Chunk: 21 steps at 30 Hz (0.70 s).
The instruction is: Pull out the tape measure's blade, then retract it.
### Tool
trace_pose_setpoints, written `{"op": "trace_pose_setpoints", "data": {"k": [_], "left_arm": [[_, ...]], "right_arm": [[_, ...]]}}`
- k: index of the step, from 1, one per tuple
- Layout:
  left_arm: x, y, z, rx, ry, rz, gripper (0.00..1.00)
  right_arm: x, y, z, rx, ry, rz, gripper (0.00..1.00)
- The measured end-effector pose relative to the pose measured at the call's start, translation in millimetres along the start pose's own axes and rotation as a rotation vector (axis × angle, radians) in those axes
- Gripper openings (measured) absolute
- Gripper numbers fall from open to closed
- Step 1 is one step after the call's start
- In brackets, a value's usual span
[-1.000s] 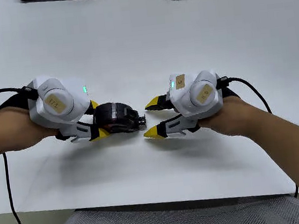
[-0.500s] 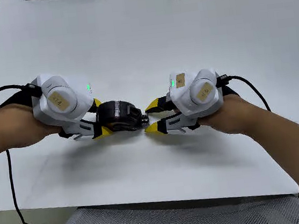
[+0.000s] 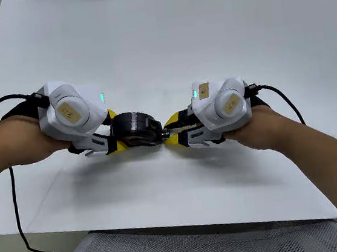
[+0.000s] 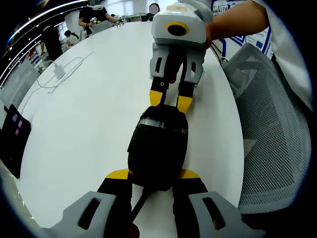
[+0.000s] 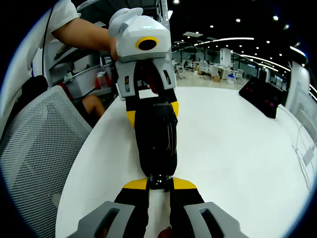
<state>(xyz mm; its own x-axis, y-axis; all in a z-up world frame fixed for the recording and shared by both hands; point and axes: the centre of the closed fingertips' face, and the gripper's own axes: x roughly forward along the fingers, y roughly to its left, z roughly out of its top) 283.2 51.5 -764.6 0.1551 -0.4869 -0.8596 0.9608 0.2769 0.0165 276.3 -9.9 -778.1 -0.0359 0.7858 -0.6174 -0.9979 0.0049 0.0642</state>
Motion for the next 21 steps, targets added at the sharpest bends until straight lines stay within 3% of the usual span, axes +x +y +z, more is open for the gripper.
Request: {"op": "trace_pose_setpoints", "data": {"k": [21], "left_arm": [[-0.1,0.9,-0.6,0.02,0.004,0.008,0.25]], "right_arm": [[0.7,-1.1,0.7,0.0,0.001,-0.013,0.1]]}}
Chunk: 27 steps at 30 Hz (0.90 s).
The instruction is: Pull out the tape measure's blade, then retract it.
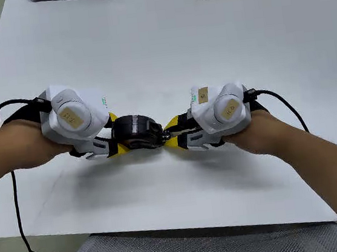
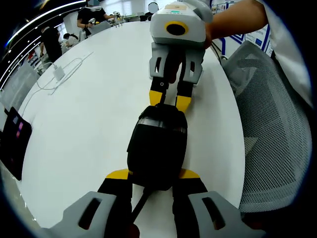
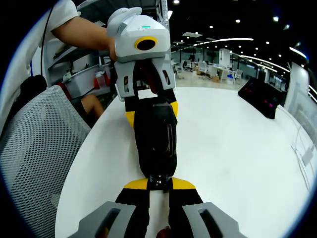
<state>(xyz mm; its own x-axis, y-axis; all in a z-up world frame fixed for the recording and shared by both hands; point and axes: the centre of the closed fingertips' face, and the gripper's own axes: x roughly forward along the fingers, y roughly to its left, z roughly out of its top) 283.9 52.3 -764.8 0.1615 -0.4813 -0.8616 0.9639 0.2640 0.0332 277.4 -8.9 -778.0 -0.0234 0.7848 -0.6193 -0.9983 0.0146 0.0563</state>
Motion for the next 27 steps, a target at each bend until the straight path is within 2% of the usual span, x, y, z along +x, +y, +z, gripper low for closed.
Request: {"op": "trace_pose_setpoints", "data": {"k": [7,16,27], "left_arm": [[0.1,-0.1,-0.2,0.002,-0.01,-0.001,0.25],[0.2,0.2,-1.1,0.003,-0.003,0.002,0.25],[0.6,-0.1,-0.8,0.0,-0.002,0.004,0.25]], "right_arm": [[-0.5,0.6,-0.4,-0.003,0.004,0.0,0.1],[-1.5,0.2,0.3,-0.006,0.003,0.001,0.1],[-10.5,-1.2,-7.8,-0.007,0.018,-0.007,0.1]]}}
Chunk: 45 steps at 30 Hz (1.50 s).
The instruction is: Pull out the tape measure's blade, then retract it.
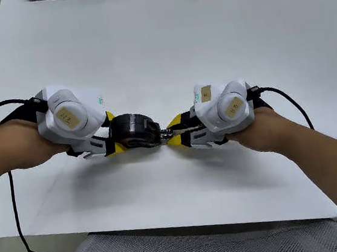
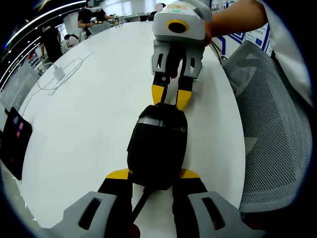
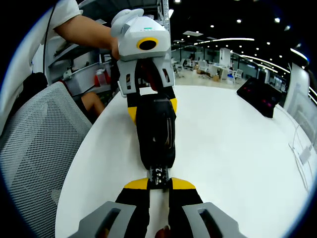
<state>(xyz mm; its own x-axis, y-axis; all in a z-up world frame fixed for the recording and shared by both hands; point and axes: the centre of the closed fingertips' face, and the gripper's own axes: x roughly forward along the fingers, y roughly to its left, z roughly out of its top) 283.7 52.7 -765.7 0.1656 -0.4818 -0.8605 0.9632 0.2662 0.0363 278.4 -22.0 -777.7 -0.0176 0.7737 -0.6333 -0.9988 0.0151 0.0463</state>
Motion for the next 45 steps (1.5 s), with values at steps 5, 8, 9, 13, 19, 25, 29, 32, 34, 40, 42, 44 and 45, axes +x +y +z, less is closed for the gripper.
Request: {"op": "trace_pose_setpoints", "data": {"k": [5,8,9,13,19,25,29,32,34,40,42,44,45], "left_arm": [[-0.2,0.2,0.1,-0.005,0.0,-0.001,0.25],[-0.3,0.1,0.5,-0.005,0.0,-0.002,0.25],[-0.3,0.2,0.4,-0.003,0.0,-0.002,0.25],[-0.4,0.0,0.7,-0.002,0.0,-0.003,0.25],[-0.6,-0.3,1.0,-0.001,0.0,-0.005,0.25],[-0.3,-0.1,1.2,0.002,0.001,-0.003,0.25],[-0.1,0.1,1.2,0.004,0.003,-0.004,0.25],[0.0,0.1,1.2,0.006,0.004,-0.005,0.25],[0.1,0.0,1.5,0.007,0.004,-0.006,0.25],[0.2,-0.1,1.4,0.007,0.005,-0.005,0.25],[0.1,-0.1,1.3,0.006,0.005,-0.006,0.25],[0.1,-0.2,1.2,0.007,0.005,-0.006,0.25],[0.0,-0.3,1.2,0.008,0.004,-0.007,0.25]], "right_arm": [[-4.0,-0.8,-3.2,0.001,0.003,-0.005,0.1],[-6.2,-0.9,-5.2,0.002,0.006,-0.007,0.1],[-7.1,-0.9,-5.8,0.003,0.007,-0.007,0.1],[-11.6,-1.0,-9.4,0.011,0.008,-0.01,0.1],[-15.9,-1.4,-12.5,0.007,0.012,-0.015,0.1],[-21.1,-1.5,-17.2,0.01,0.015,-0.022,0.1],[-23.7,-1.5,-19.2,0.013,0.017,-0.025,0.1],[-26.0,-1.2,-21.0,0.012,0.02,-0.028,0.1],[-27.6,-1.0,-22.6,0.014,0.022,-0.028,0.1],[-31.7,-1.1,-25.4,0.02,0.025,-0.03,0.1],[-32.5,-0.8,-26.0,0.019,0.027,-0.03,0.1],[-34.0,-0.9,-27.0,0.02,0.029,-0.031,0.1],[-34.7,-0.9,-27.8,0.021,0.029,-0.03,0.1]]}}
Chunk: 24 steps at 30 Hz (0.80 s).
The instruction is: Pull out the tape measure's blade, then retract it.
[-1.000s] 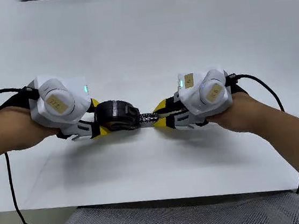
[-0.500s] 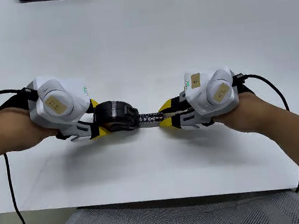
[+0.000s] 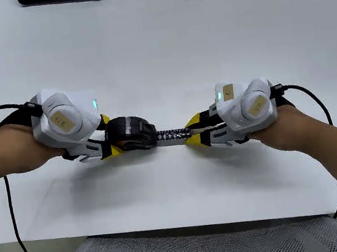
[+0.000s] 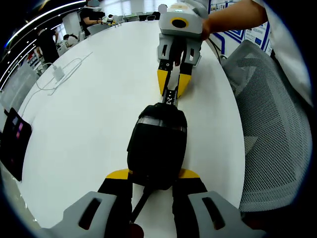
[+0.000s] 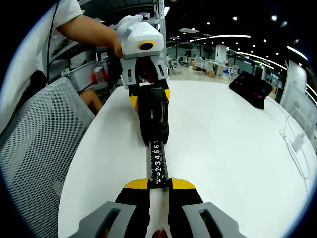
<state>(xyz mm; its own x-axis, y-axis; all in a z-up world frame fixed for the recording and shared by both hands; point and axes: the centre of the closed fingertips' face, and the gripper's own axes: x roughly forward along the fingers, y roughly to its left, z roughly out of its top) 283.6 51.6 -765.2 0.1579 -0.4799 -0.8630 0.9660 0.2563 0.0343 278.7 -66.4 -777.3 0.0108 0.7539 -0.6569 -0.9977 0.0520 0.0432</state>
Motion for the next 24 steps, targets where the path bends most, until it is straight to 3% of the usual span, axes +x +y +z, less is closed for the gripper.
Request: {"op": "trace_pose_setpoints", "data": {"k": [24], "left_arm": [[0.0,-0.2,0.2,0.0,0.001,0.0,0.25]], "right_arm": [[-12.9,-2.0,-12.7,0.008,0.021,-0.009,0.1]]}}
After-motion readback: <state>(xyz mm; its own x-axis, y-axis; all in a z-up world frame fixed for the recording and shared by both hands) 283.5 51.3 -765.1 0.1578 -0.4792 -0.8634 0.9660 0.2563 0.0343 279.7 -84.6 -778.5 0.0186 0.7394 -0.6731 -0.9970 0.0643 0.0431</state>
